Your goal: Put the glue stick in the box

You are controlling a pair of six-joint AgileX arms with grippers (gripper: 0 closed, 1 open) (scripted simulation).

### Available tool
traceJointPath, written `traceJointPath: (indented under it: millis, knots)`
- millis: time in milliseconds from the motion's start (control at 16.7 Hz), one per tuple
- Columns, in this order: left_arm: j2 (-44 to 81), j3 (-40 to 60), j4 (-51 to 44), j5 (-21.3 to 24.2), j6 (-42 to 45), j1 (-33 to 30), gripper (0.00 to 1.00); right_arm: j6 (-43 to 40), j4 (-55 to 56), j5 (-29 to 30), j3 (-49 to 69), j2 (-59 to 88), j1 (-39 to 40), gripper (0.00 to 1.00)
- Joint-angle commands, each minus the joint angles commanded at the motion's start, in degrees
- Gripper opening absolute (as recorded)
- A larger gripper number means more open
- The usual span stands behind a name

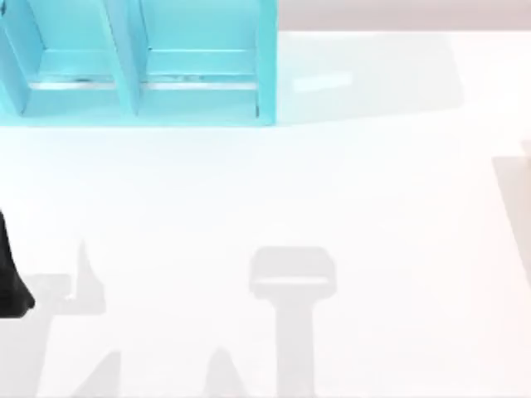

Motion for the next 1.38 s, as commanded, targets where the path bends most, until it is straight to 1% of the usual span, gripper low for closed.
traceJointPath:
  millis: [180, 720, 1020, 1140, 1380]
  knots:
    - [0.00, 0.00, 0.00, 0.00, 0.00, 0.00, 1.00, 3.28, 3.74, -0.39, -1.45, -1.08, 1.53, 0.00]
    - [0.00, 0.00, 0.00, 0.00, 0.00, 0.00, 1.00, 17.40, 20.33, -4.35, -7.13, -3.31, 5.68, 0.00]
    - [0.00, 0.00, 0.00, 0.00, 0.00, 0.00, 1.00, 26.36, 31.36, -6.33, -10.46, -4.48, 8.57, 0.00]
    - [0.00, 0.00, 0.00, 0.00, 0.00, 0.00, 1.00, 27.92, 33.01, -6.75, -11.28, -4.85, 9.49, 0.00]
    - [0.00, 0.00, 0.00, 0.00, 0.00, 0.00, 1.00, 27.95, 33.04, -6.75, -11.30, -4.86, 9.51, 0.00]
